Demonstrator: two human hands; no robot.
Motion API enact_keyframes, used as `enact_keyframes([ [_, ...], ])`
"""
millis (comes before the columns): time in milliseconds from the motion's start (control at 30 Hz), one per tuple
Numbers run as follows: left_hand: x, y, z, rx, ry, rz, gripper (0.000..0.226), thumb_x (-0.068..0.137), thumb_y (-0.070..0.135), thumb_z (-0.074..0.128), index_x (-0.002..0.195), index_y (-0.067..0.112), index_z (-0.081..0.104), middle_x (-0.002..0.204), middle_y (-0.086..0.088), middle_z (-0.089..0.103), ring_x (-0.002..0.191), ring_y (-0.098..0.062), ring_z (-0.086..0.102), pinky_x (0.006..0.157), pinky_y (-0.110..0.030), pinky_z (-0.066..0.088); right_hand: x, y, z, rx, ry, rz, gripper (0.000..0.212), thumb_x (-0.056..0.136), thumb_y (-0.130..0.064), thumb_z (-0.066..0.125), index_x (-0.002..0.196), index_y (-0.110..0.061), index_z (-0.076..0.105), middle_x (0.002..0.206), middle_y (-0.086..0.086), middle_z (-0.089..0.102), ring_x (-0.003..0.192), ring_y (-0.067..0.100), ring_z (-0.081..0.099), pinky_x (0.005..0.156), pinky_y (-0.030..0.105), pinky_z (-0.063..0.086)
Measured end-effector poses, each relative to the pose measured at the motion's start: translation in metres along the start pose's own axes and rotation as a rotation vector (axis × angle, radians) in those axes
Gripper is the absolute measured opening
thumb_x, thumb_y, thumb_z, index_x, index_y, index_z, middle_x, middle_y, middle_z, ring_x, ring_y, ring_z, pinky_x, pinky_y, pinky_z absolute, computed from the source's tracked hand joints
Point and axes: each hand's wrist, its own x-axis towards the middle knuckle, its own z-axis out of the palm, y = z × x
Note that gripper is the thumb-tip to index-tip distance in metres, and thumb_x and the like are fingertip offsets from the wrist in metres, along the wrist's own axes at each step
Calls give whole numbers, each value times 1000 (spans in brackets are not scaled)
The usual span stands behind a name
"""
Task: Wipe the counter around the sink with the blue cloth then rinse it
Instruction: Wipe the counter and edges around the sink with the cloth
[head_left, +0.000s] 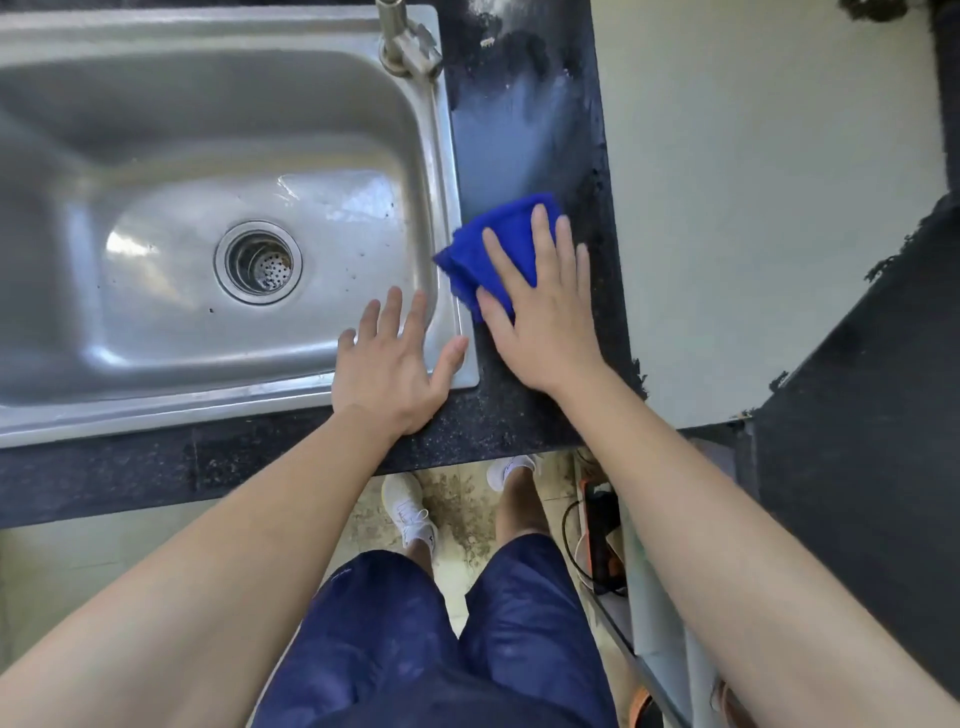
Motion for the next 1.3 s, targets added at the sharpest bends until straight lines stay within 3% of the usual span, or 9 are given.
enact_keyframes([
  [133,0,-1,0,-6,-15,8,85,92,74,5,159,23,12,166,-11,19,151,-33,20,116,-54,28,-131,27,26,12,-54,85,64,101,-52,37,160,-36,16,168,11,-8,154,34,-12,124,57,5],
  [267,-1,0,-2,-13,-24,24,84,91,75,2,158,23,11,164,-12,22,149,-34,22,114,-55,31,-143,38,25,-14,-111,82,66,100,-56,34,159,-39,12,168,10,-12,153,30,-19,124,55,1],
  [433,-1,1,-3,-18,-38,32,82,94,73,8,158,22,15,163,-12,24,148,-35,25,113,-54,32,-74,40,4,-20,-139,130,65,102,-59,30,158,-43,1,165,8,-23,152,31,-23,123,50,-9],
  [600,0,2,-5,-13,-37,22,85,92,74,4,159,22,14,165,-12,21,150,-35,23,114,-54,30,40,30,-26,-41,-90,113,64,103,-59,26,159,-41,1,166,13,-19,152,36,-18,123,52,-9],
  [800,-2,2,-4,6,-55,-2,84,93,75,0,160,24,-4,168,-13,1,154,-34,7,120,-57,17,172,-2,-55,-53,-80,27,63,103,-55,19,160,-37,-3,165,16,-21,151,38,-21,122,55,-10],
  [1000,2,1,-9,-42,-117,-74,89,85,80,-8,155,27,-24,165,-9,-23,152,-26,-21,123,-56,0,190,6,-59,-84,-49,-72,63,104,-54,18,161,-33,1,166,18,-14,153,39,-15,123,55,-6],
  [1133,30,19,-25,-239,80,-164,90,90,76,8,157,23,-19,165,-6,-24,151,-24,-24,123,-56,-5,130,36,-54,-68,-99,-174,62,104,-55,21,160,-35,3,167,14,-13,153,35,-16,123,51,-10],
  [1233,74,47,-44,-238,266,-87,89,95,69,21,160,15,-6,167,-11,-11,154,-27,-12,123,-55,1,73,80,-52,-87,-127,-174,63,102,-55,27,160,-38,7,168,10,-10,154,32,-13,124,50,-7],
  [1300,100,64,-50,-243,299,-45,90,96,66,27,160,10,0,168,-13,-6,155,-28,-8,123,-55,4,56,103,-52,-105,-142,-150,64,100,-57,29,159,-40,9,169,8,-9,155,31,-11,125,52,-4],
])
